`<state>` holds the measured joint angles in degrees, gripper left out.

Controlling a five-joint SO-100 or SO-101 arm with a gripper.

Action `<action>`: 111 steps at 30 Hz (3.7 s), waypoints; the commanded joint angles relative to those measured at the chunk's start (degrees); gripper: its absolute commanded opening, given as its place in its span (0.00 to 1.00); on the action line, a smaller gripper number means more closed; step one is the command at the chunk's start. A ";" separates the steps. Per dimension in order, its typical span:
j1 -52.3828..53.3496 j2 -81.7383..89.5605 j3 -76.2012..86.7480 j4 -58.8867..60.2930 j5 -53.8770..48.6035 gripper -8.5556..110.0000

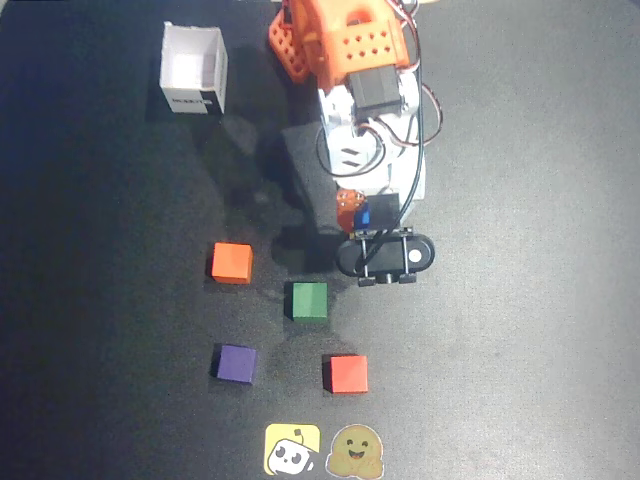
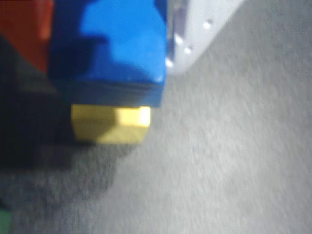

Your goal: Put the blue cube on top of the yellow cube.

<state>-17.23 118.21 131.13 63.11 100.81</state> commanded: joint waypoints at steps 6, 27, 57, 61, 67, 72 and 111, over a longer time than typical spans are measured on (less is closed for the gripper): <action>0.44 -2.99 -0.88 2.02 0.26 0.12; 0.35 -3.60 -0.09 -7.29 0.70 0.12; 0.44 3.60 9.23 -10.37 0.18 0.12; 0.44 3.69 9.40 -10.28 0.18 0.17; 0.44 3.96 9.40 -10.20 0.18 0.20; 0.35 4.66 9.40 -10.11 0.18 0.24; 7.29 48.16 14.77 17.40 -5.98 0.11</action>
<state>-11.16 158.20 144.67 77.43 95.80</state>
